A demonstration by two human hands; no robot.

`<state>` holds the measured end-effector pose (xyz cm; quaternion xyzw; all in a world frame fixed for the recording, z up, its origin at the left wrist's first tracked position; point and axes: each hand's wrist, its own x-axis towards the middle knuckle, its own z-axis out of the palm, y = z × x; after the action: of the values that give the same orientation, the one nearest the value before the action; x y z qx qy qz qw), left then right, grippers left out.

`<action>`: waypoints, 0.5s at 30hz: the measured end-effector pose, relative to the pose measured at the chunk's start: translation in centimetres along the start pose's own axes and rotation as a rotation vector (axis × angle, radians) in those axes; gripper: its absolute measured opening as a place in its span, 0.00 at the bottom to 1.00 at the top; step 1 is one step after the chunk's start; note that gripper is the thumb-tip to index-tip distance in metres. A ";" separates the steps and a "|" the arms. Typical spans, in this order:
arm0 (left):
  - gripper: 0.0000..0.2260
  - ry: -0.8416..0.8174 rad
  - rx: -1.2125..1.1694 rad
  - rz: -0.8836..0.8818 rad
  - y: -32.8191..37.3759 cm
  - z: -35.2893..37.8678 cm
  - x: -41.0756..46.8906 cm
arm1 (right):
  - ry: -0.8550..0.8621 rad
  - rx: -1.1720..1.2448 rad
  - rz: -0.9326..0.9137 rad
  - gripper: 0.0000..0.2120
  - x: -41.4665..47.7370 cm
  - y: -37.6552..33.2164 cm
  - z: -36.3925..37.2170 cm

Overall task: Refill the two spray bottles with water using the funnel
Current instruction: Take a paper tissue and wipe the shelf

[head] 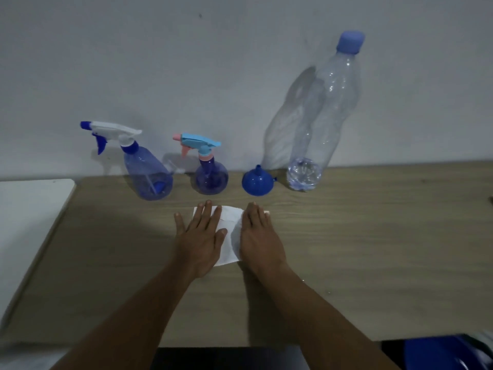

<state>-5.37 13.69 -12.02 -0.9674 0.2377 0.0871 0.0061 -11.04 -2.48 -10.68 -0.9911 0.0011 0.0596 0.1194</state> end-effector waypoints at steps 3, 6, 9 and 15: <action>0.32 0.020 0.004 0.001 1.2 0.1 0.4 | 0.018 0.095 0.001 0.29 -0.7 1.6 0.5; 0.30 0.022 0.000 0.010 3.5 -0.4 0.8 | -0.014 0.089 0.026 0.31 -1.1 4.3 -0.1; 0.31 0.031 -0.019 0.042 7.2 -0.2 1.3 | 0.000 0.075 0.028 0.31 -2.0 8.2 -1.2; 0.30 0.016 -0.018 0.045 15.3 0.2 3.0 | -0.036 0.025 0.042 0.33 -4.8 16.1 -3.3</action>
<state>-9.85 -1.21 -12.28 -0.9625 0.2586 0.0819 -0.0065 -15.64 -18.92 -10.71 -0.9880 0.0207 0.0798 0.1305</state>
